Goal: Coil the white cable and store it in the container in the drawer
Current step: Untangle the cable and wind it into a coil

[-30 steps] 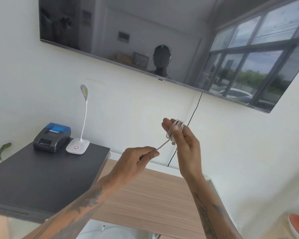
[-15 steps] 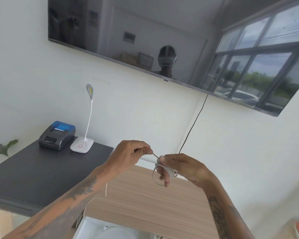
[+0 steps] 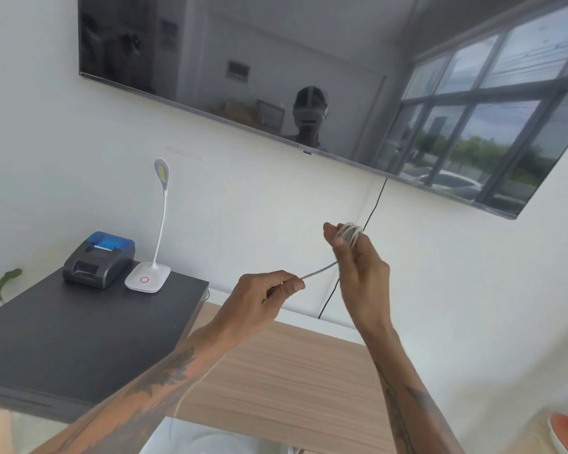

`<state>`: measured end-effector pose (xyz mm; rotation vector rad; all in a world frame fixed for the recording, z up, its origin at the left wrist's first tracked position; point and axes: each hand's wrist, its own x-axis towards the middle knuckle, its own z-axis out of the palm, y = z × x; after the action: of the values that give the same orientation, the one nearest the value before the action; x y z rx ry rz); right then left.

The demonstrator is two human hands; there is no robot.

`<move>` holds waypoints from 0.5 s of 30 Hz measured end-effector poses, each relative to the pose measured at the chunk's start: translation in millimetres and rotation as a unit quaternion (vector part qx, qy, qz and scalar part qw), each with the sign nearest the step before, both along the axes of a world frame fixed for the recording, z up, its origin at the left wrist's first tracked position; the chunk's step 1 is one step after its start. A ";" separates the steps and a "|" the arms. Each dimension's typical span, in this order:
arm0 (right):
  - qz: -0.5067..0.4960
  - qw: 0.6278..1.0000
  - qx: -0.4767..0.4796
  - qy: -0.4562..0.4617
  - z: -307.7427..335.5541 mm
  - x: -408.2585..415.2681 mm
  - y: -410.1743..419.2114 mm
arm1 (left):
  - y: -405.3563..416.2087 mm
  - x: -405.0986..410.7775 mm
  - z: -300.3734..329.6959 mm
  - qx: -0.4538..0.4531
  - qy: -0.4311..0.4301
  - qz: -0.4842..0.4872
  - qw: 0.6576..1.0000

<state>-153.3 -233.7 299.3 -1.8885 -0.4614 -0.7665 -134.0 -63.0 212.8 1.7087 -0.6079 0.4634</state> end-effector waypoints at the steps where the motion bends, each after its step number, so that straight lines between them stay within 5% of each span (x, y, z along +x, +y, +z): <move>1: -0.049 0.995 -0.082 -0.033 -4.4 4.1 -0.9 | -0.5 -0.9 1.9 -0.016 0.004 0.003 1.000; 4: -0.064 0.972 -0.226 -0.030 -20.4 11.9 -6.4 | 3.3 -2.6 8.1 -0.062 0.010 0.015 0.998; 10: -0.046 0.926 -0.368 0.074 -25.1 5.8 -17.0 | 13.7 1.9 7.5 -0.032 0.060 -0.003 0.998; 15: 0.111 0.850 -0.368 0.360 -5.5 -1.0 -29.6 | 18.9 2.7 3.7 0.027 0.088 -0.038 0.995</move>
<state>-154.3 -263.3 293.8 -2.5750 -0.5063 0.3757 -131.3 -44.1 216.5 1.7489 -0.5589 0.2419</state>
